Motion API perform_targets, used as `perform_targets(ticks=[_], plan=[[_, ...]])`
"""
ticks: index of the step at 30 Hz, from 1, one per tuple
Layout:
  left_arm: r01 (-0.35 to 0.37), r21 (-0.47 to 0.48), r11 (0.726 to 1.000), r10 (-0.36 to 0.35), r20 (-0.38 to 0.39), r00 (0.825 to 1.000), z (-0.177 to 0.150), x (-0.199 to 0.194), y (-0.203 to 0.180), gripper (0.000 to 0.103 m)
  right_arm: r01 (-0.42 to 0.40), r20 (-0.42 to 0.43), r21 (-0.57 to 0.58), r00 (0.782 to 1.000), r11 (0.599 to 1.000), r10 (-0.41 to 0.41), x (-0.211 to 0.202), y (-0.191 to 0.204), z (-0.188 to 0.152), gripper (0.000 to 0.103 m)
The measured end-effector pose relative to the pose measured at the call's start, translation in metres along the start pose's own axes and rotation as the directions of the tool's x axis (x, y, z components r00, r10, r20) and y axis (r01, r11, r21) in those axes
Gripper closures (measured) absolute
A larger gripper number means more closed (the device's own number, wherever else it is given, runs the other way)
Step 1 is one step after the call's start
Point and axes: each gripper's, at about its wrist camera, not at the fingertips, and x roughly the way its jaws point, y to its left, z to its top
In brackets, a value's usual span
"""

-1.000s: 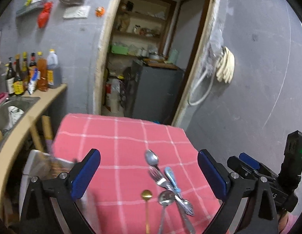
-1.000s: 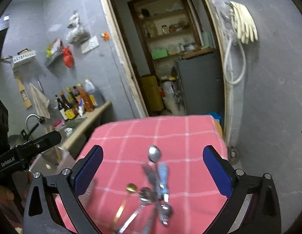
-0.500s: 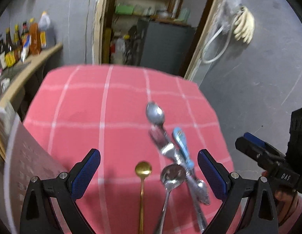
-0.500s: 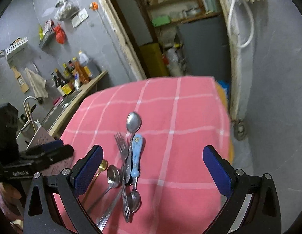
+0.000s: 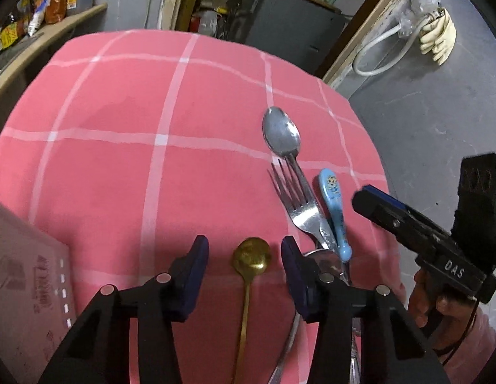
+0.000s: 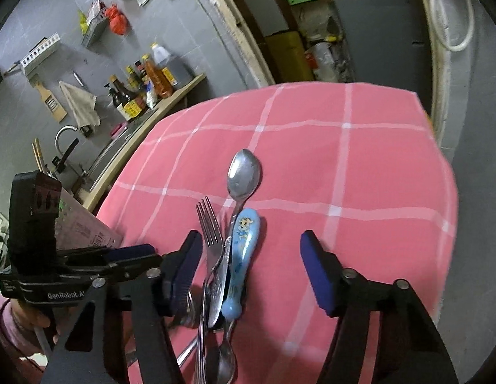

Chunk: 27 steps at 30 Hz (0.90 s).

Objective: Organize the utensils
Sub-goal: 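Lower the right tool onto the blue child's spoon and grasp it, then carry the blue spoon with the right tool while the left tool grasps the gold spoon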

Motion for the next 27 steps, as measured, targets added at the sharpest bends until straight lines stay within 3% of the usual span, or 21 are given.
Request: perform_targets(ticks=[4,7,13,16,27], plan=[[0.003,0.017,1.0,-0.003,-0.007,1.0,0.002,0.002,-0.002,0.061,-0.025,-0.029,-0.006,0.999,1.0,0.025,0.016,0.002,0.003,0.057],[0.006,0.032,0.999,-0.005,-0.028,1.0,0.001,0.004,-0.005,0.07,-0.041,-0.044,-0.007,0.998,0.999,0.041,0.023,0.003,0.004,0.063],[0.008,0.065,0.998,-0.004,-0.059,0.998,0.003,0.008,-0.005,0.086,-0.054,-0.074,0.012,0.996,0.998,0.055,0.031,0.003,0.0,0.084],[0.014,0.052,0.999,-0.01,-0.077,0.997,0.006,0.01,-0.002,0.095,-0.059,-0.075,0.035,0.995,0.998,0.061,0.031,0.0,-0.002,0.085],[0.034,0.099,0.994,-0.028,-0.056,0.998,0.002,-0.009,-0.014,0.101,-0.037,0.02,0.06,0.999,0.997,0.036,-0.008,0.013,-0.004,0.089]])
